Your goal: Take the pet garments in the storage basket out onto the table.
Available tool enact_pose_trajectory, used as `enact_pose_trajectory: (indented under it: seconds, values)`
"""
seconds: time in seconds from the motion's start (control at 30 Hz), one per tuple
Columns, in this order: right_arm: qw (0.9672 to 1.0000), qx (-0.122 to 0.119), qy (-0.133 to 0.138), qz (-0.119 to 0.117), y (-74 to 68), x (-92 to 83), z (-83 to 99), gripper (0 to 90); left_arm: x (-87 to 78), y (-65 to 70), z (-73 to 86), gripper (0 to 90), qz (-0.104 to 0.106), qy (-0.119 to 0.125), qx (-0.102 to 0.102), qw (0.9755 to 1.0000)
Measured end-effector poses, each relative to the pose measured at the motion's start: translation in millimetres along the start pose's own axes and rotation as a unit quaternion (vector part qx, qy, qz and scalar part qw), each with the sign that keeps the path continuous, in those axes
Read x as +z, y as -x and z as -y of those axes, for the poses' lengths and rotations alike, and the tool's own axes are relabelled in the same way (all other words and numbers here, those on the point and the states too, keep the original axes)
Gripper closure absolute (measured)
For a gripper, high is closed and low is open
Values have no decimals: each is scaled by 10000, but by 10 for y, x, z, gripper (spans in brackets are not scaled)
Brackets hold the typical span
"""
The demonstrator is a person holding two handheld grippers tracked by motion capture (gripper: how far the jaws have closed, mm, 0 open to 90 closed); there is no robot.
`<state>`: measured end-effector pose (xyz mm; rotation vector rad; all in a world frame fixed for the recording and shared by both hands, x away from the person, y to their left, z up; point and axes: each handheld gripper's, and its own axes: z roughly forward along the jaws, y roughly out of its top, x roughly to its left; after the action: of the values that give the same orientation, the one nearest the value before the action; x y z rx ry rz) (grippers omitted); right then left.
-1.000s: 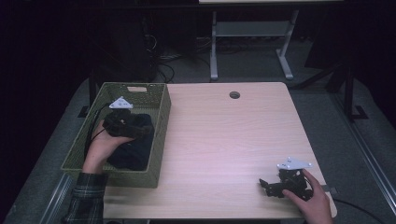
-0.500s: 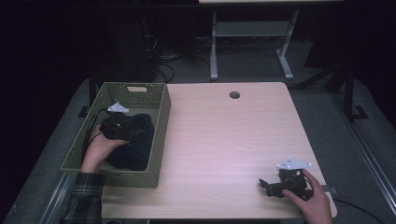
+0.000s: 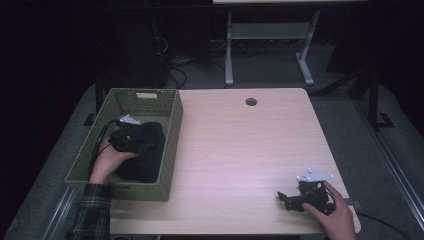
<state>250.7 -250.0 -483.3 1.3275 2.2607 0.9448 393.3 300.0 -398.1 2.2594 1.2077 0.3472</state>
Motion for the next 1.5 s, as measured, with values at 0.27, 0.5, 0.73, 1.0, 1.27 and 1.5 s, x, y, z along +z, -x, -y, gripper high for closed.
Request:
enact_pose_trajectory:
  seconds: [0.27, 0.5, 0.73, 1.0, 1.27, 1.5]
  values:
    - [10000, 2, 0, -1, 0, 0, 0, 0, 136, -14, 48, 169, -70, -333, 71, 9994]
    - [10000, -3, 2, 0, 0, 0, 0, 0, 246, 0, 79, 164, -50, -626, 78, 9980]
    - [10000, -1, 2, 1, 0, 0, 0, 0, 341, 6, 112, 132, -80, -1012, 28, 9948]
    - [10000, -2, 2, 1, 0, 0, 0, 0, 311, -3, 91, 375, 69, -1228, -73, 9924]
    - [10000, -3, 2, 1, 0, 0, 0, 0, 222, -19, 41, 727, 169, -1259, -249, 9916]
    - [10000, 3, 1, -1, 0, 0, 0, 0, 59, -90, 8, 745, 322, -778, -448, 9954]
